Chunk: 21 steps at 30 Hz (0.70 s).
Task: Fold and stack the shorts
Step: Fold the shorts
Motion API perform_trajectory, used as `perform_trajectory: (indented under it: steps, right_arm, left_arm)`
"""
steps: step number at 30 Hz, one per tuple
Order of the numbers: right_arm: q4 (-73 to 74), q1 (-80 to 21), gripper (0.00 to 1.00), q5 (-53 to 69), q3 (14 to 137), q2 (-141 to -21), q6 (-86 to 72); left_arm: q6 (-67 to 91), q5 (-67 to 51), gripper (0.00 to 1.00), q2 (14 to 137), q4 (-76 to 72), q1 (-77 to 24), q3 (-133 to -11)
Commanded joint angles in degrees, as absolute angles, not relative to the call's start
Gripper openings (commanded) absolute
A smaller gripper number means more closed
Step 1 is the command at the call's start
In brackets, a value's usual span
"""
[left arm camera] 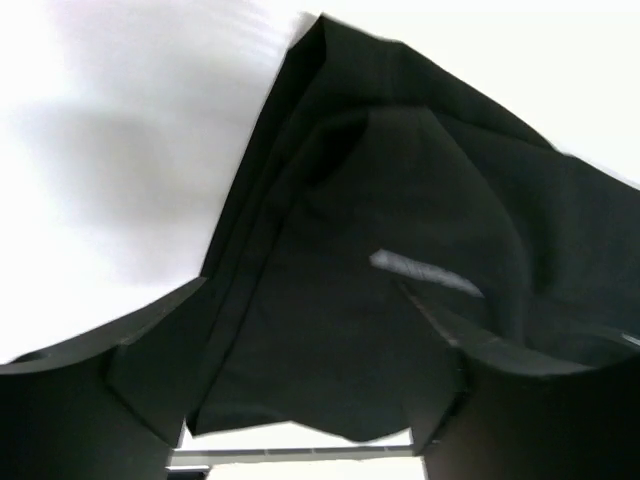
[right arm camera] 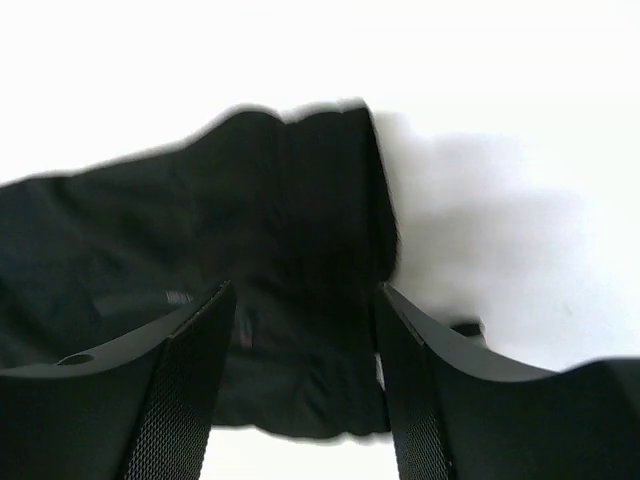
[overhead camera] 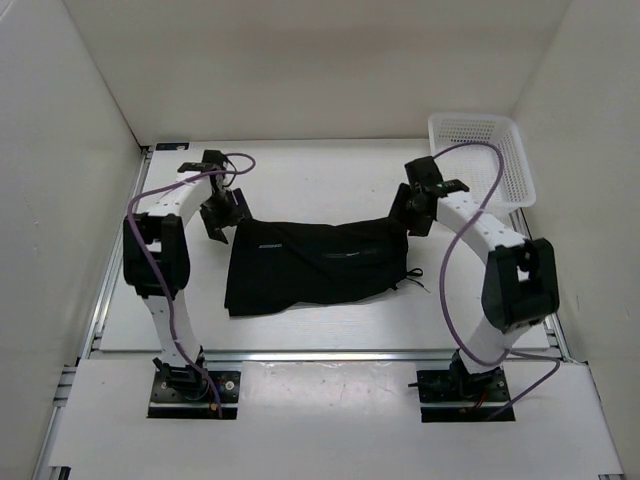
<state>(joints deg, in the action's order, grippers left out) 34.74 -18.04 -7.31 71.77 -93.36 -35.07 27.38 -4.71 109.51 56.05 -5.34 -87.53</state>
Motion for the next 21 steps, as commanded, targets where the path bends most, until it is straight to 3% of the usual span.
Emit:
perform_trajectory:
  steps: [1, 5, 6, 8, 9, 10, 12, 21]
  right_arm:
    - [34.37, -17.75, 0.63, -5.99, 77.76, -99.46, -32.26]
    - [33.84, -17.75, 0.6, -4.93, 79.1, -104.23, -32.86]
    - [33.84, -17.75, 0.58, -4.92, 79.1, -105.37, -32.87]
    - [33.31, -17.75, 0.44, -4.92, 79.1, -105.9, -33.4]
    - [32.79, -17.75, 0.37, -4.31, 79.1, -105.91, -33.4]
    - [32.78, -17.75, 0.19, -4.31, 79.1, -105.91, -33.4]
    - [32.78, -17.75, 0.03, -4.83, 79.1, -104.42, -33.93]
    - [32.78, -17.75, 0.0, -6.94, 80.33, -98.61, -33.4]
  left_arm:
    - [25.76, -4.57, 0.8, 111.52, 55.55, -6.94, -91.23]
    - [25.75, -5.09, 0.61, 114.16, 55.02, -8.08, -92.64]
    - [25.75, -5.1, 0.46, 115.21, 55.02, -8.09, -93.33]
    - [25.75, -5.1, 0.26, 116.27, 55.02, -8.09, -93.87]
    - [25.75, -5.1, 0.1, 116.89, 55.02, -8.09, -93.87]
    - [25.75, -5.62, 0.1, 116.89, 55.02, -8.09, -93.87]
    - [25.75, -4.93, 0.1, 116.29, 55.02, -8.09, -93.87]
    - [25.75, -1.32, 0.1, 112.85, 55.02, -6.77, -95.53]
